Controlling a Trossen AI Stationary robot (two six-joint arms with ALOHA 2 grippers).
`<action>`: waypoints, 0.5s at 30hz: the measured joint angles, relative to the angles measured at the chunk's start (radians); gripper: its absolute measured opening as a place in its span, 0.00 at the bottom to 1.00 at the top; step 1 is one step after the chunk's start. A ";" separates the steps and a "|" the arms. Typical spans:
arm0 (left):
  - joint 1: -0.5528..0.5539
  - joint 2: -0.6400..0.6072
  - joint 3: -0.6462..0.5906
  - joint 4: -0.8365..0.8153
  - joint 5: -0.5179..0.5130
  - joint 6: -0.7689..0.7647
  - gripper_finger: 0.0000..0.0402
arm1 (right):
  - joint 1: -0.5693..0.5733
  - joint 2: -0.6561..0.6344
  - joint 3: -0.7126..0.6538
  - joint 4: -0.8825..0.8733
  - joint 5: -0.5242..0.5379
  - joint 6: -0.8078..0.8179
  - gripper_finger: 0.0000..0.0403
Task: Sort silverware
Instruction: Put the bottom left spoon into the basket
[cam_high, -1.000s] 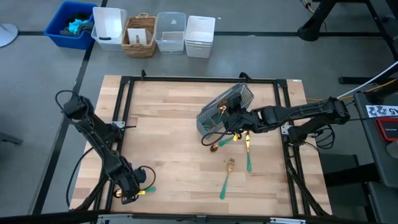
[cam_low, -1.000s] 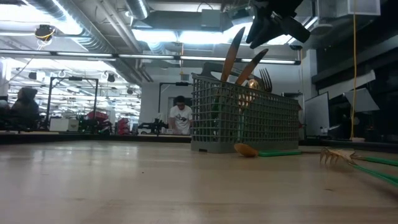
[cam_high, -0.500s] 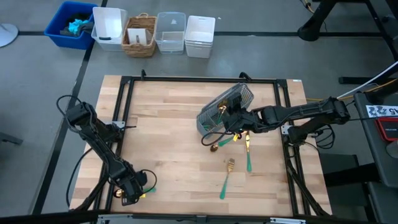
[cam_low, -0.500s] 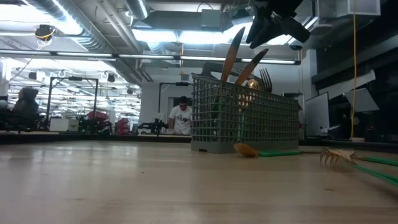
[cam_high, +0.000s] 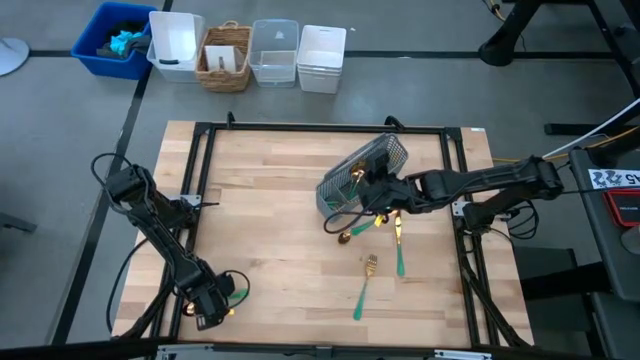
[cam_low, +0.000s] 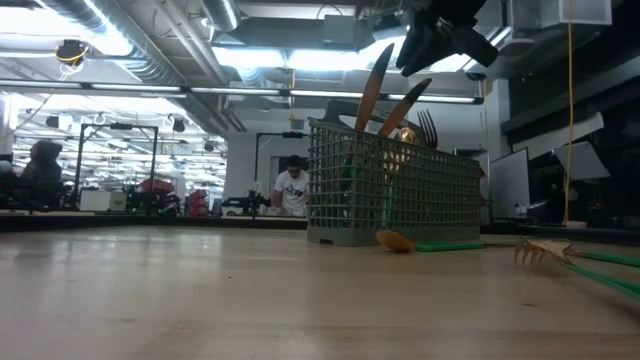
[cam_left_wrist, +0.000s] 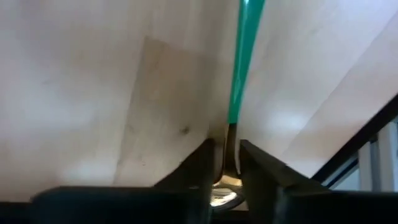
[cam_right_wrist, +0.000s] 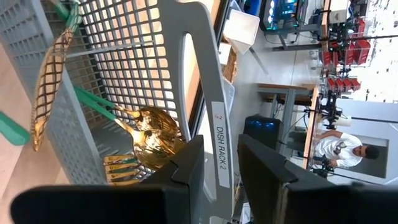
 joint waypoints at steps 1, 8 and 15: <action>0.000 0.000 0.000 0.002 -0.002 0.000 0.11 | 0.000 -0.004 0.000 0.000 0.000 0.002 0.25; 0.030 0.000 0.000 -0.006 0.003 -0.036 0.05 | 0.000 -0.067 0.000 0.000 0.000 0.026 0.25; 0.119 -0.040 -0.001 -0.028 -0.075 0.004 0.02 | 0.000 -0.154 0.000 -0.001 -0.010 0.125 0.25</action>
